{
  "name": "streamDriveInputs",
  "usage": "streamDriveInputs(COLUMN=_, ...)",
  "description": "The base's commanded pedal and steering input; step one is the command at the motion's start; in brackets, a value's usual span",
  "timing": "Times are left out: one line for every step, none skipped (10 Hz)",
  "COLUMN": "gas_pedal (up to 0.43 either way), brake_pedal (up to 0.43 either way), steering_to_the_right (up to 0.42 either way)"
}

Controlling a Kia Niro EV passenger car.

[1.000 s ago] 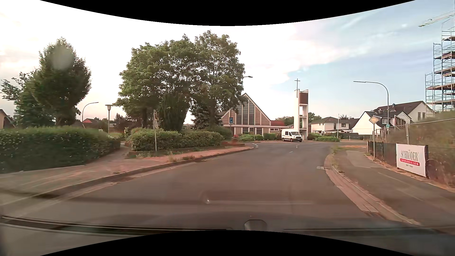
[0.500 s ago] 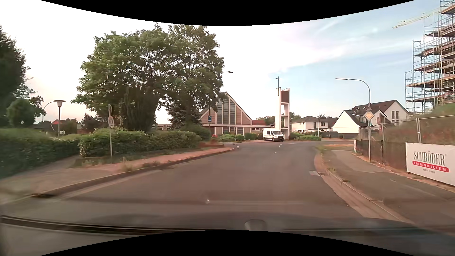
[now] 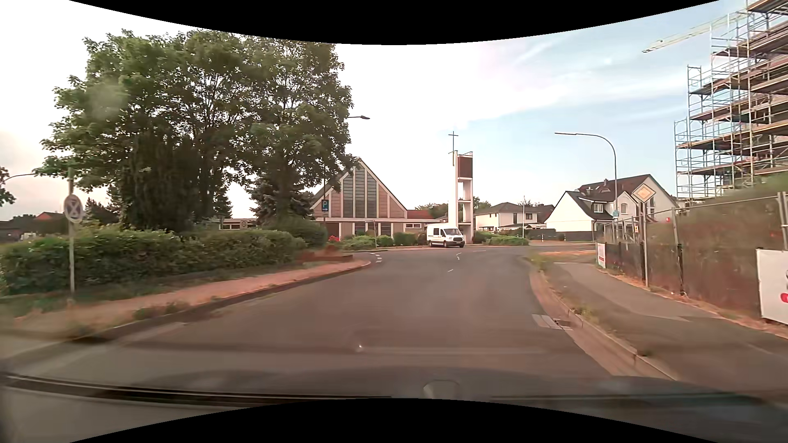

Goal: Follow the waypoints while adhering to traffic rules and regulations

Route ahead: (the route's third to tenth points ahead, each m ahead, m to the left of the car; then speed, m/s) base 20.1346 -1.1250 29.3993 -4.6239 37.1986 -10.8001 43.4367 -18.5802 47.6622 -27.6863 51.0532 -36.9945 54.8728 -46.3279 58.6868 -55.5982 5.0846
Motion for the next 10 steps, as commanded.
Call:
streamDriveInputs(gas_pedal=0.177, brake_pedal=0.0, steering_to_the_right=0.112)
streamDriveInputs(gas_pedal=0.177, brake_pedal=0.0, steering_to_the_right=0.11)
streamDriveInputs(gas_pedal=0.177, brake_pedal=0.0, steering_to_the_right=0.109)
streamDriveInputs(gas_pedal=0.177, brake_pedal=0.0, steering_to_the_right=0.108)
streamDriveInputs(gas_pedal=0.177, brake_pedal=0.0, steering_to_the_right=0.108)
streamDriveInputs(gas_pedal=0.177, brake_pedal=0.0, steering_to_the_right=0.106)
streamDriveInputs(gas_pedal=0.197, brake_pedal=0.0, steering_to_the_right=0.099)
streamDriveInputs(gas_pedal=0.197, brake_pedal=0.0, steering_to_the_right=0.093)
streamDriveInputs(gas_pedal=0.209, brake_pedal=0.0, steering_to_the_right=0.089)
streamDriveInputs(gas_pedal=0.228, brake_pedal=0.0, steering_to_the_right=0.083)
